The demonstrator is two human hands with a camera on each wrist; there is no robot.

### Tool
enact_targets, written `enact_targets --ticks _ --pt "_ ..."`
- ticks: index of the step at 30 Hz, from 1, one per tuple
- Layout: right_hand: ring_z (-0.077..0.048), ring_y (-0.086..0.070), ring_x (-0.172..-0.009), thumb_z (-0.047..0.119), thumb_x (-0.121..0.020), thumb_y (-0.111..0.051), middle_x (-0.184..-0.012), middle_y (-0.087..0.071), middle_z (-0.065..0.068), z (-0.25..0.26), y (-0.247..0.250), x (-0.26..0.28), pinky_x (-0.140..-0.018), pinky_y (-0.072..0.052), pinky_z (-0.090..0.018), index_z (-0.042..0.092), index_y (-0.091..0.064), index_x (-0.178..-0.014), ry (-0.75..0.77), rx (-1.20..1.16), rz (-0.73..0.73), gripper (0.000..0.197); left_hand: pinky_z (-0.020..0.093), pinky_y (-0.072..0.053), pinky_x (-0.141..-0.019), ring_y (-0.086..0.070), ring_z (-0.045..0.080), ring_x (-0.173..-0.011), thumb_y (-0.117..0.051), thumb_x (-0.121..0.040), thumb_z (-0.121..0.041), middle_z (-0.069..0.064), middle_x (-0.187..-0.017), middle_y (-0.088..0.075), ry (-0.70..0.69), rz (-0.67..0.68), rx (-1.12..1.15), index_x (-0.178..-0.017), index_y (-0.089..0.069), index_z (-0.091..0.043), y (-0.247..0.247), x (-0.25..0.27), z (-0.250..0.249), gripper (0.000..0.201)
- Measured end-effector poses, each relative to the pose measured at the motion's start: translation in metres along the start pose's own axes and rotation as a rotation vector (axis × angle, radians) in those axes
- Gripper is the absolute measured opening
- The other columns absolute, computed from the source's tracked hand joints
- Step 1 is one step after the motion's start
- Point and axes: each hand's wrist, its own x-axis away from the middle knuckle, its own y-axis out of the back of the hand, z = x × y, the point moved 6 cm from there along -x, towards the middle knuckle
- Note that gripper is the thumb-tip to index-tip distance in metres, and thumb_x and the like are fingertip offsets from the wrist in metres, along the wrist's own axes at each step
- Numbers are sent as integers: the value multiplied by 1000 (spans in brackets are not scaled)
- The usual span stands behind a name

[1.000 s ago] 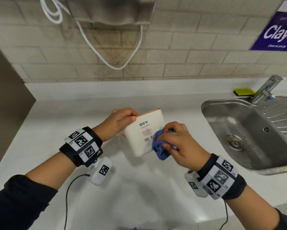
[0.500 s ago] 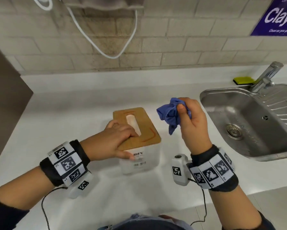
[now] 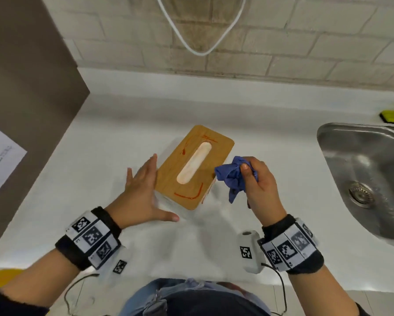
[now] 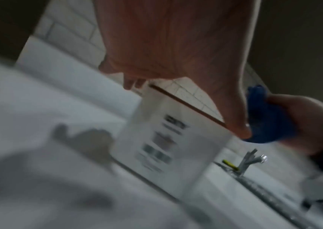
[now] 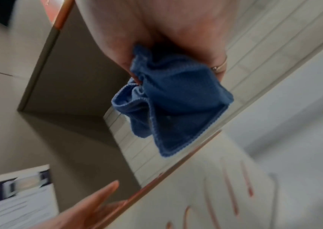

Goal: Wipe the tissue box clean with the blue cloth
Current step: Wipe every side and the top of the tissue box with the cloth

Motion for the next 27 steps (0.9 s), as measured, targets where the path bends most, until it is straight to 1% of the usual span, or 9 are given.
enact_targets --ticks 2,4,7,8,10,12,16,21,27 --pt "-21 -58 -76 39 -89 -34 -81 -57 16 12 -33 -3 -68 -43 -25 38 -58 -89 126 74 131 24 46 17 -115 9 5 -143 -68 -36 -83 0 -160 7 70 -93 183 -133 40 -29 -20 8 -13 155" --pt "-14 -47 -88 34 -90 -34 -86 -49 27 23 -62 -4 -82 -33 -37 31 -59 -97 262 209 222 26 46 15 -114 2 12 -146 -75 -37 -74 2 -160 3 134 -254 307 -135 38 -29 -29 8 -23 157" --pt "-15 -41 -97 31 -89 -39 -100 -60 7 27 -97 -2 -84 -26 -33 16 -62 -102 418 332 431 30 52 9 -117 -18 19 -142 -79 -39 -61 8 -150 -22 151 -420 529 -135 32 -40 -29 1 -27 149" --pt "-18 -42 -100 31 -88 -42 -109 -62 -1 22 -106 1 -86 -28 -36 15 -61 -102 485 399 515 28 57 -6 -119 -28 23 -137 -78 -43 -60 7 -139 -34 128 -450 588 -135 31 -44 -30 0 -25 143" --pt "-21 -43 -105 34 -84 -50 -122 -59 -5 9 -114 7 -88 -32 -39 16 -59 -104 563 499 645 28 55 -38 -106 -49 31 -116 -75 -50 -64 9 -116 -48 77 -476 620 -139 26 -42 -29 -1 -21 137" --pt "-21 -41 -107 30 -80 -53 -127 -57 -2 3 -115 7 -90 -32 -37 18 -54 -117 534 514 705 40 47 -46 -100 -53 28 -109 -80 -48 -60 12 -113 -50 76 -442 601 -141 25 -38 -28 -1 -16 142" --pt "-20 -39 -102 23 -74 -43 -124 -60 2 11 -120 9 -86 -26 -33 18 -58 -117 648 625 720 46 45 -45 -100 -46 24 -117 -82 -41 -52 8 -122 -44 97 -415 437 -137 30 -39 -23 3 -18 149" --pt "-18 -40 -99 21 -77 -44 -113 -67 5 12 -109 5 -80 -17 -24 21 -67 -100 672 544 822 32 51 -25 -114 -32 25 -128 -71 -36 -66 10 -138 -38 170 -431 318 -143 19 -31 -21 5 -24 144" --pt "-19 -41 -94 6 -68 -61 -105 -71 4 3 -71 -8 -76 -34 -37 19 -68 -83 639 596 777 21 53 -22 -113 -35 28 -129 -72 -40 -69 11 -140 -39 174 -444 227 -146 12 -20 -20 7 -29 144"
